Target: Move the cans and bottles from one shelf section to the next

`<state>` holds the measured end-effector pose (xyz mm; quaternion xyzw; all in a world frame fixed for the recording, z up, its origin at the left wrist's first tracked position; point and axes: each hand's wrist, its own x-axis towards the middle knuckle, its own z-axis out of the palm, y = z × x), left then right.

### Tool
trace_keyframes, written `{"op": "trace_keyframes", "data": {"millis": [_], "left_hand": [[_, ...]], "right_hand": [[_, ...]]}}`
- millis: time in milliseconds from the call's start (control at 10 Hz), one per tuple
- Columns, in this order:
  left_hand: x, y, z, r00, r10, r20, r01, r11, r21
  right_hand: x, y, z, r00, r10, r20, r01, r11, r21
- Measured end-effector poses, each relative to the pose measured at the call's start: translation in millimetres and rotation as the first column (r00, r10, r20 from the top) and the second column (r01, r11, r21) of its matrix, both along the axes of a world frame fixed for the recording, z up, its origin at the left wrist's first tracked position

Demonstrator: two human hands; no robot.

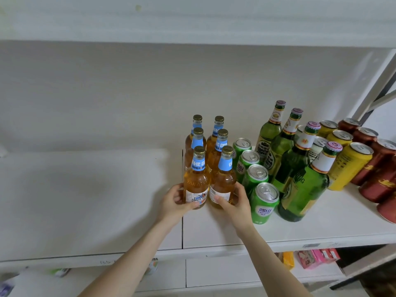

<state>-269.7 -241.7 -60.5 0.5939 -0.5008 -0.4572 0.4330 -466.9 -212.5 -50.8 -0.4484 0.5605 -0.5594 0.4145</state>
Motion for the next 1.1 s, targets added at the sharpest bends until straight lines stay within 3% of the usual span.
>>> {"op": "trace_keyframes", "data": {"millis": [600,700,800,900,1000,1100], "left_hand": [[-1,-14,-7,1.0,-0.023,0.004,0.023,1.0,-0.016],[-2,-10,-7,0.999,-0.049,-0.01,0.049,0.998,-0.031],[-3,-5,-5,0.998,-0.06,0.02,0.06,0.997,-0.045],[-2,8,-9,0.993,-0.064,0.099,0.074,0.992,-0.105],[2,30,-6,0.973,-0.071,0.219,0.089,0.994,-0.071],[7,74,-14,0.926,-0.051,0.375,0.106,0.986,-0.127]], "right_hand": [[3,-3,-2,0.999,-0.02,-0.048,0.02,1.0,-0.003],[5,-2,-2,0.994,-0.048,-0.1,0.048,0.999,0.0],[10,3,1,0.959,-0.115,-0.259,0.111,0.993,-0.03],[11,19,-6,0.872,-0.128,-0.472,0.13,0.991,-0.028],[9,40,-5,0.732,-0.05,-0.679,0.118,0.991,0.055],[2,85,-11,0.562,-0.039,-0.826,0.076,0.997,0.005]]}}
